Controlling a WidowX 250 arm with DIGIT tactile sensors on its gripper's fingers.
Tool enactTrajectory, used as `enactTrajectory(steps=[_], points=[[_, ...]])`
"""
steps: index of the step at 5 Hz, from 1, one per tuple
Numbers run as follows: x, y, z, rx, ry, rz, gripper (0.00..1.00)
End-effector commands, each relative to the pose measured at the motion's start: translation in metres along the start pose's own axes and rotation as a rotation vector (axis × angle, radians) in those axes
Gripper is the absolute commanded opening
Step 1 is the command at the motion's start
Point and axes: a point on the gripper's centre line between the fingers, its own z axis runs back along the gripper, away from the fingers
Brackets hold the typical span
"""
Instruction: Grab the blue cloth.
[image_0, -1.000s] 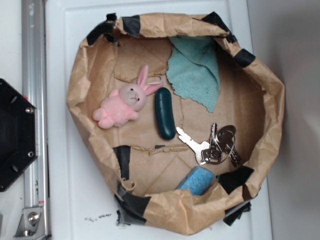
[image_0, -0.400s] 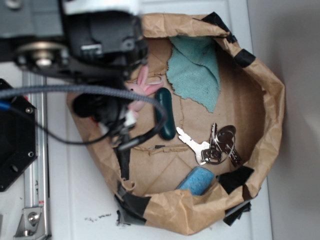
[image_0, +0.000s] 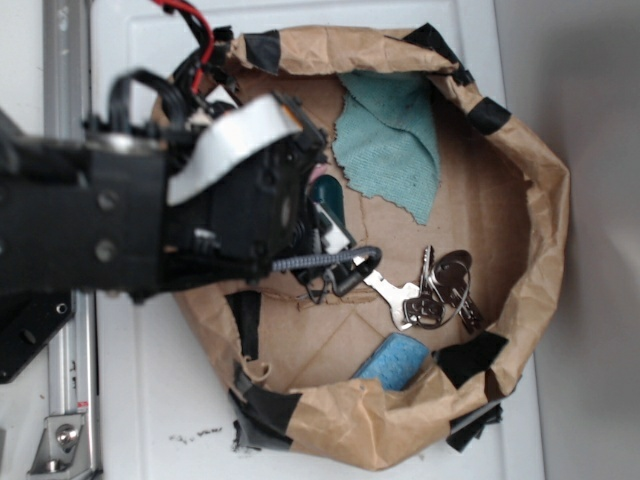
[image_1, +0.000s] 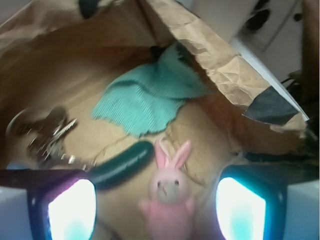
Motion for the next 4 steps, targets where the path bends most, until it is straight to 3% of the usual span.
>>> enactTrajectory(steps=[1,3,4], points=[[0.044,-0.007,-0.049,0.039,-0.037,0.056,1.00],[0.074,0.001,-0.090,0.035,0.031,0.074,1.00],[0.075,-0.003,-0.114,0.093,0.076,0.039,1.00]])
